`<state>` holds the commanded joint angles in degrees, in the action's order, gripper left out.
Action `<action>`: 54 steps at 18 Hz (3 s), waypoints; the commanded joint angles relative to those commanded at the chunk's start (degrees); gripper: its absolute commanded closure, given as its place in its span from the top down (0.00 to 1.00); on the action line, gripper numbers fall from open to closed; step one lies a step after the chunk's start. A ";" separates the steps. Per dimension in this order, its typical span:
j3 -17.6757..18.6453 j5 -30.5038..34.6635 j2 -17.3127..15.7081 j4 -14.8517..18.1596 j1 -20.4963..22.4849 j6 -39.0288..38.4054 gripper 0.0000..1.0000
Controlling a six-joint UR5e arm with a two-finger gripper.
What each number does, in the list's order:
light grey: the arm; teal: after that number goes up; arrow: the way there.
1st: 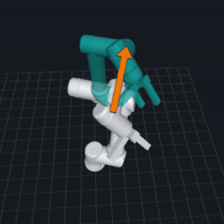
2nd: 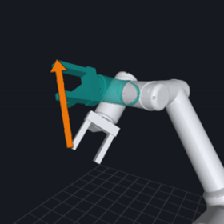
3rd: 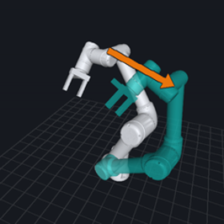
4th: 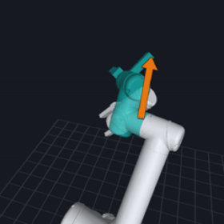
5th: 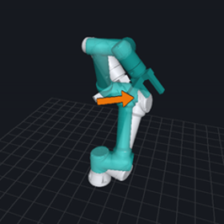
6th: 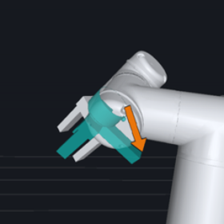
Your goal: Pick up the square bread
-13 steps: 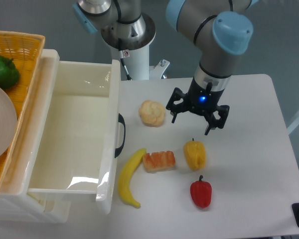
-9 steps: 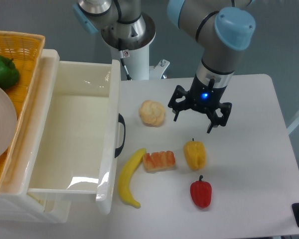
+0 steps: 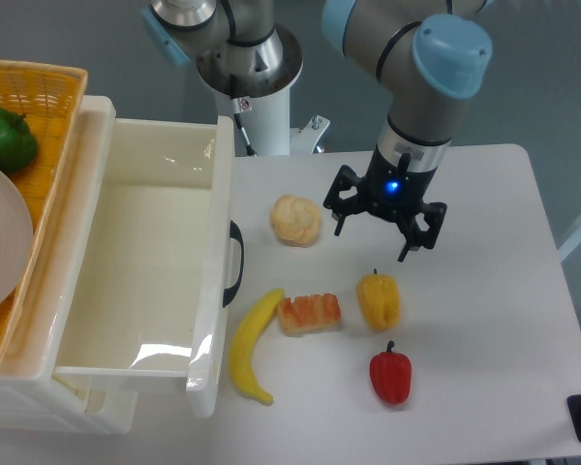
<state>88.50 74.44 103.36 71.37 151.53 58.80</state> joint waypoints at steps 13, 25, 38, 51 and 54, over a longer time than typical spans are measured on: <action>2.73 0.35 3.07 -6.76 -3.07 -1.67 1.00; 3.43 10.28 6.76 -7.83 -7.38 3.23 1.00; 4.04 9.58 13.01 -7.83 -9.14 25.39 1.00; 7.04 9.67 14.06 -8.00 -10.02 28.04 1.00; 7.03 9.76 14.67 -8.79 -10.02 27.95 1.00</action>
<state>95.54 84.20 118.03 62.58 141.50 86.75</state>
